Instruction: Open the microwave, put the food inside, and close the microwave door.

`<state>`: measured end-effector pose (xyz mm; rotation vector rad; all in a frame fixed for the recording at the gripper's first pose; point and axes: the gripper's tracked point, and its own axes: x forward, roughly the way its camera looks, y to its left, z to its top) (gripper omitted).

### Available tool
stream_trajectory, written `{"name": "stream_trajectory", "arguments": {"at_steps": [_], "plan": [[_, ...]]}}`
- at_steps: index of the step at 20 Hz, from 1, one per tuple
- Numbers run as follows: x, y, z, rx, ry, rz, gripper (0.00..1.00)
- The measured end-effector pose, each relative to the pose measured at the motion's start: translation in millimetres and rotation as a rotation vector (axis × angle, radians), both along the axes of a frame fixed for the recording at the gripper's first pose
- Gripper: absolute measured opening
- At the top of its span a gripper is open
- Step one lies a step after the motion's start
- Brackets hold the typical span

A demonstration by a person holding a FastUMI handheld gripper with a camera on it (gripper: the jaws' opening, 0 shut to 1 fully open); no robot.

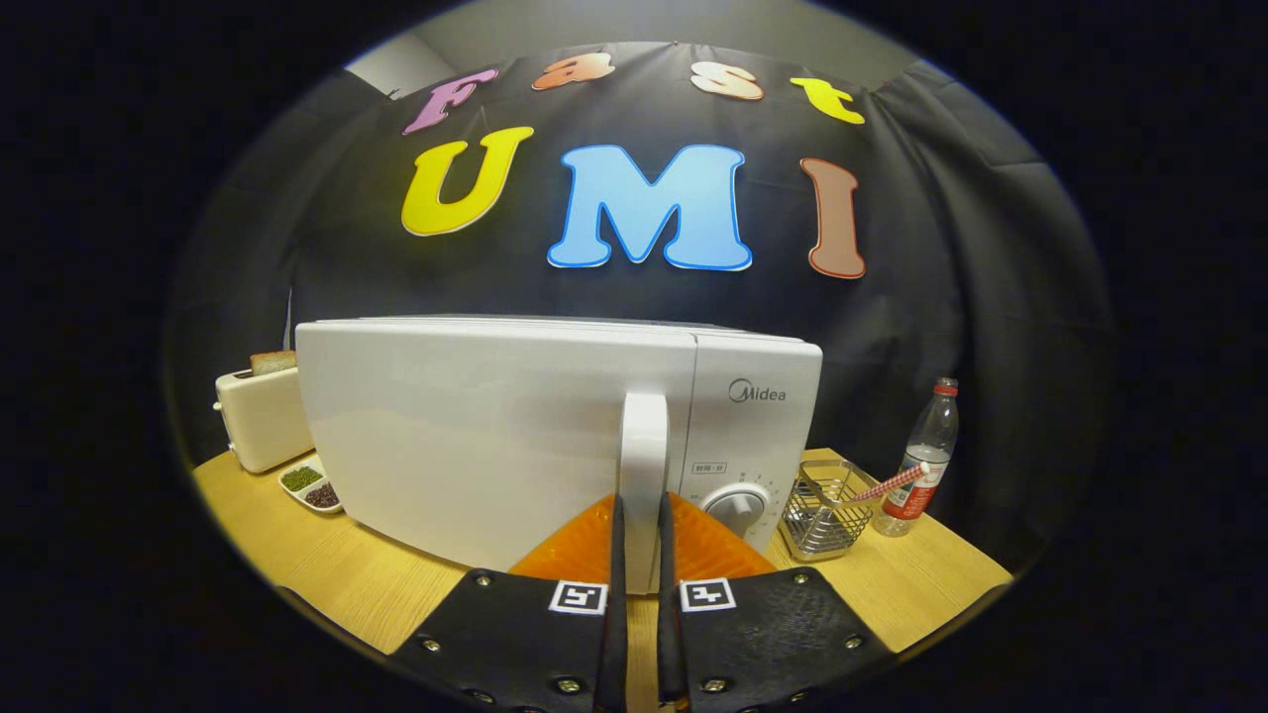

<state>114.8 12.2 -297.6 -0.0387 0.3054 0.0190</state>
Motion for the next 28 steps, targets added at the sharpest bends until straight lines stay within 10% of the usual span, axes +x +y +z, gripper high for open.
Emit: {"name": "stream_trajectory", "arguments": {"at_steps": [4, 7, 11, 18, 28], "plan": [[-0.9, 0.0, -1.5, 0.002, 0.000, -0.002, 0.16], [4.2, 4.6, -14.4, 0.055, 0.036, 0.003, 0.40], [12.0, -2.4, -15.5, 0.064, 0.044, -0.009, 0.40], [12.7, 2.8, -13.8, 0.062, 0.038, -0.016, 0.12], [-17.9, 8.5, -6.1, -0.002, -0.002, 0.030, 0.08]]}}
